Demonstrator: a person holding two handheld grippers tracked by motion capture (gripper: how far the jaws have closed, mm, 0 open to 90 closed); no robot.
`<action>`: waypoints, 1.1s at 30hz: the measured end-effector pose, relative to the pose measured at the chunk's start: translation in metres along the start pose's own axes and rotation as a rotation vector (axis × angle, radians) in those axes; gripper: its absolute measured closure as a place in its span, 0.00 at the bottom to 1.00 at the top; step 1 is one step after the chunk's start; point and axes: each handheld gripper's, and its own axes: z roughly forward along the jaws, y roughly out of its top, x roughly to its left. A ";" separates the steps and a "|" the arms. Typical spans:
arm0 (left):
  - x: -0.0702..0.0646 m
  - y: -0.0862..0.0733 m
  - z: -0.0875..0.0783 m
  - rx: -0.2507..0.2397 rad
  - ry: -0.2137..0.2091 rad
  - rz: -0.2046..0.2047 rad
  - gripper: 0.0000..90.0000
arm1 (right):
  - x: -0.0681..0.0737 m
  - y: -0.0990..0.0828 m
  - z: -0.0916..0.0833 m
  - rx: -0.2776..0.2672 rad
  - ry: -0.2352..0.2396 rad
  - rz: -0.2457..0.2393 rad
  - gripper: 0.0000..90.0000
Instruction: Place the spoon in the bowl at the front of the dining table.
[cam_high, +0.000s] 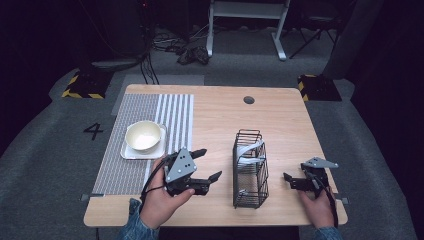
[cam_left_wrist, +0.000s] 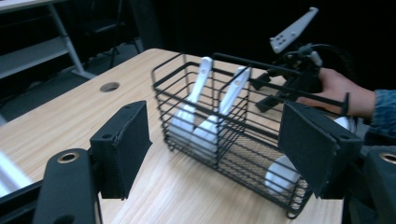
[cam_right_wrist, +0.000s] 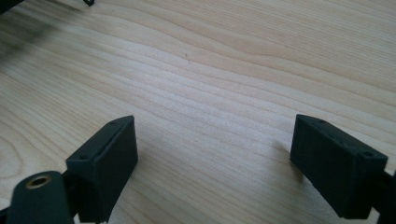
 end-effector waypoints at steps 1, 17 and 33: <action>-0.002 0.001 0.001 0.001 -0.008 0.004 0.28 | 0.000 0.000 0.000 0.000 0.000 0.000 0.16; -0.032 0.010 0.020 -0.047 -0.196 0.031 0.35 | 0.000 0.000 0.000 -0.001 0.000 0.003 0.16; -0.037 -0.001 0.045 -0.062 -0.294 0.055 0.38 | 0.000 0.000 0.000 -0.001 0.000 0.003 0.16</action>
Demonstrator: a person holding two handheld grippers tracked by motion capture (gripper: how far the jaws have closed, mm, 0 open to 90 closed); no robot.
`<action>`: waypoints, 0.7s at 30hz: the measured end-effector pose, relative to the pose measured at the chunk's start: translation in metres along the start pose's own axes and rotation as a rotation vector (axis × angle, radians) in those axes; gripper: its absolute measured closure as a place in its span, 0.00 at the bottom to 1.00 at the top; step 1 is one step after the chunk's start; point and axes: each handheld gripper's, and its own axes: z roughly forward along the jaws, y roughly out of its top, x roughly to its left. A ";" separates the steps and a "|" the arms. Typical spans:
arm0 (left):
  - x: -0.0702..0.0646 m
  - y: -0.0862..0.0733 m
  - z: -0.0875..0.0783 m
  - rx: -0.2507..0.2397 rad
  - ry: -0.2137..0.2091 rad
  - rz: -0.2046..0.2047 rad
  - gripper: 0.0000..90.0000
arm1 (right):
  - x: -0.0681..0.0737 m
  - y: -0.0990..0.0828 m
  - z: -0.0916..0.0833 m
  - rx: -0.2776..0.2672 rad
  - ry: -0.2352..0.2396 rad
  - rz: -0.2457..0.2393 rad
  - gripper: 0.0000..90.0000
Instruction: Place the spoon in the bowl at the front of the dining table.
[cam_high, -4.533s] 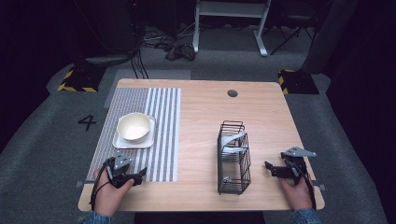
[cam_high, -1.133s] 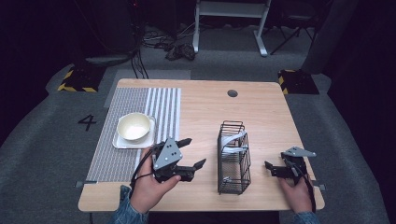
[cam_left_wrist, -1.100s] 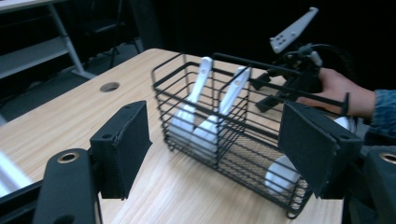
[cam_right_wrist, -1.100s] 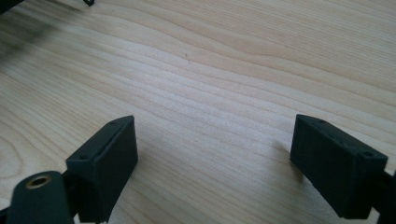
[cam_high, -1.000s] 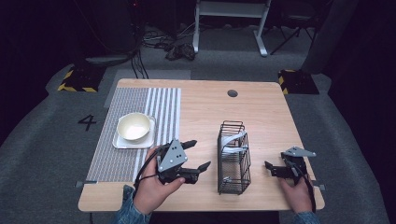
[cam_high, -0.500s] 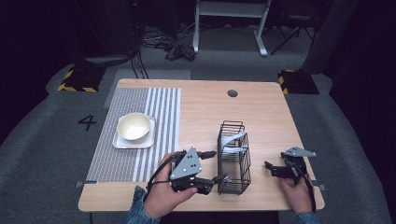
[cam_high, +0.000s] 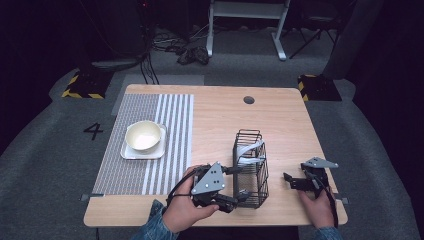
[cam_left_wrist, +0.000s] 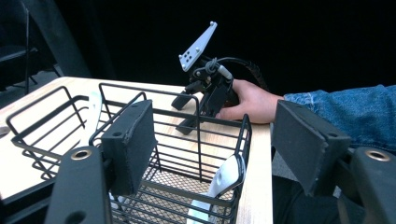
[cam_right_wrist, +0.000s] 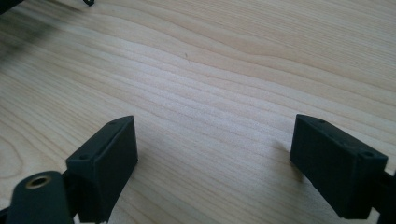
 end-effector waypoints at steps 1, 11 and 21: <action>0.001 -0.001 0.001 -0.001 -0.005 0.000 0.41 | 0.000 0.000 0.000 0.000 0.000 0.000 0.16; 0.002 -0.003 -0.003 0.014 -0.027 -0.001 0.62 | 0.000 0.000 0.000 0.001 -0.001 -0.003 0.16; 0.002 -0.010 -0.002 0.062 -0.043 0.021 0.75 | 0.000 0.000 0.000 0.001 0.000 -0.003 0.16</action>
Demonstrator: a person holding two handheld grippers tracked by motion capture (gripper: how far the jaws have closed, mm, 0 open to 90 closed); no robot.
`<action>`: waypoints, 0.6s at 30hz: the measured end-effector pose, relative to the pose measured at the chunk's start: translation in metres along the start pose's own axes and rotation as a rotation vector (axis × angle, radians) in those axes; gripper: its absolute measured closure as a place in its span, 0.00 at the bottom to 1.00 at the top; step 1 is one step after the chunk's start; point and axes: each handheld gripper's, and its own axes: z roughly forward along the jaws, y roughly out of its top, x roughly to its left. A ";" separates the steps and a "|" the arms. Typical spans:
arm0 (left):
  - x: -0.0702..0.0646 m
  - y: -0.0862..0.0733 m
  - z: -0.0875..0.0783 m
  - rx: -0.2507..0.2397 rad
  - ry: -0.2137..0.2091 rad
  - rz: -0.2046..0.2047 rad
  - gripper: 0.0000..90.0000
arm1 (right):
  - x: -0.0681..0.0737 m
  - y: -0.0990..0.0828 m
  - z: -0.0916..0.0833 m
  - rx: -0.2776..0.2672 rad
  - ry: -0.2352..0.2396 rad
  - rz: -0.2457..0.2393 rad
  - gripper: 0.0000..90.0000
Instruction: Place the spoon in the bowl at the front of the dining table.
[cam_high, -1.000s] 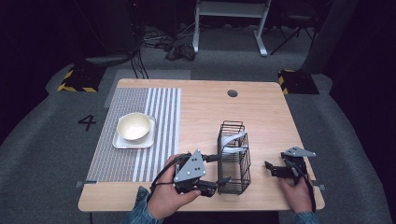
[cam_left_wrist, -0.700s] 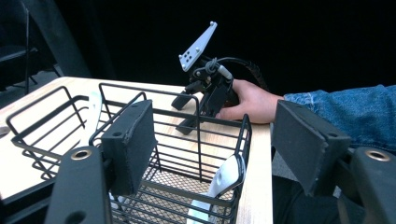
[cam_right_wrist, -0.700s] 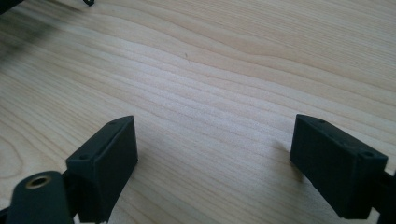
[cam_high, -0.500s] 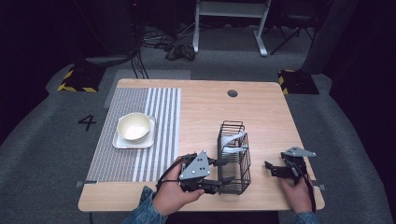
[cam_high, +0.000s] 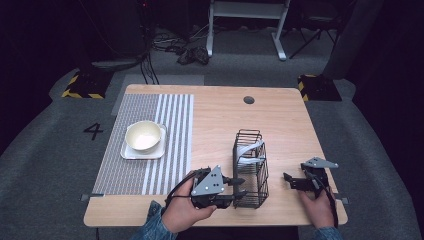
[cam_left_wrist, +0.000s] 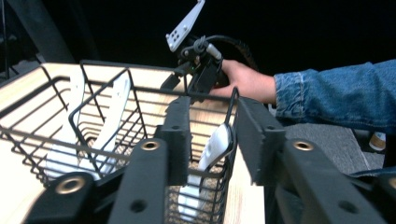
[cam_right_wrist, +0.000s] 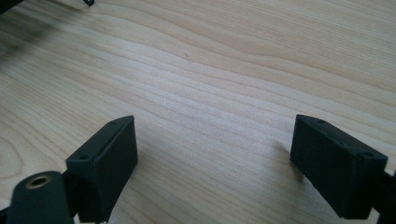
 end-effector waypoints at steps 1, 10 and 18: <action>0.001 0.000 0.000 -0.001 -0.001 -0.004 0.77 | 0.000 0.000 0.000 0.000 0.000 0.000 0.16; 0.012 -0.001 0.006 -0.003 0.016 -0.019 0.82 | 0.000 0.000 0.000 0.000 0.000 0.000 0.16; 0.018 -0.007 0.017 0.011 0.012 -0.029 0.86 | 0.000 0.000 0.000 0.000 -0.001 0.000 0.16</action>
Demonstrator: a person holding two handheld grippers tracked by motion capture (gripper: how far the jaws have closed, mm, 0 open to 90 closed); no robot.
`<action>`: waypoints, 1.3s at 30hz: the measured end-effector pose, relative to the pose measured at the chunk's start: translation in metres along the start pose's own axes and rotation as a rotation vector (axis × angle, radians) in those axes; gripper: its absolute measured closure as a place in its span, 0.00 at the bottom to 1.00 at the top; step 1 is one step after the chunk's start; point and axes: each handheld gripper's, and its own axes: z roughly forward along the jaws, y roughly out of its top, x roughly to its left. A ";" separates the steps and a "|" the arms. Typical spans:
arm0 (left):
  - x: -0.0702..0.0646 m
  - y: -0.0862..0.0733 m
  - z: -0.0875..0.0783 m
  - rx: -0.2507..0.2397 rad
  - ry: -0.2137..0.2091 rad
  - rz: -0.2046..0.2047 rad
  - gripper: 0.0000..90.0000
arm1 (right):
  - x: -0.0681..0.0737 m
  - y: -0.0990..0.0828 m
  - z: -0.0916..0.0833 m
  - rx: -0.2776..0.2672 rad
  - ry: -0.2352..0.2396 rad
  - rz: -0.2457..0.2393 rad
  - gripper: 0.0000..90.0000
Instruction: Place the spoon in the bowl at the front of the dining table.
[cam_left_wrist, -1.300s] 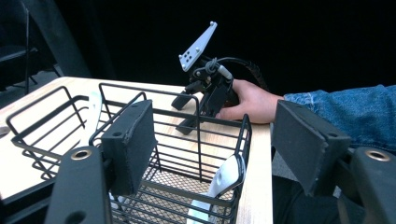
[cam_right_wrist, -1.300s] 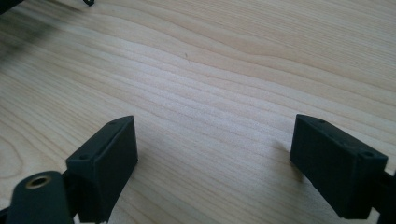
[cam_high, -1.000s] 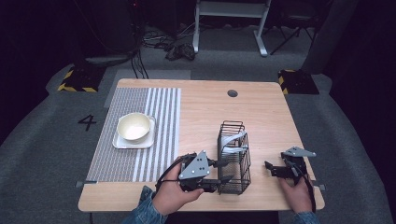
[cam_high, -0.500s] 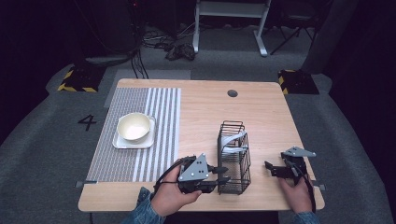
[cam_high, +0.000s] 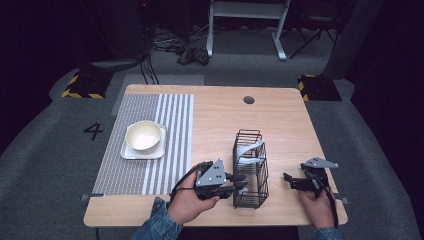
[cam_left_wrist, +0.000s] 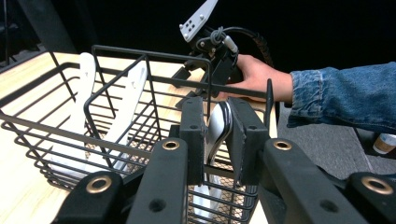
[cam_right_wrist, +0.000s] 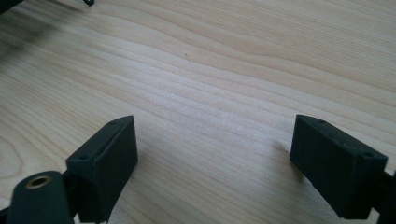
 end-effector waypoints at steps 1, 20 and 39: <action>0.001 -0.001 0.001 0.007 0.004 0.002 0.86 | 0.000 0.000 0.000 -0.001 0.000 -0.001 0.16; 0.006 -0.005 0.009 0.010 0.034 0.008 0.94 | 0.000 0.000 0.000 0.000 0.000 0.000 0.16; 0.003 0.021 0.000 -0.022 0.037 0.038 0.94 | 0.000 0.000 0.000 0.000 0.000 0.000 0.16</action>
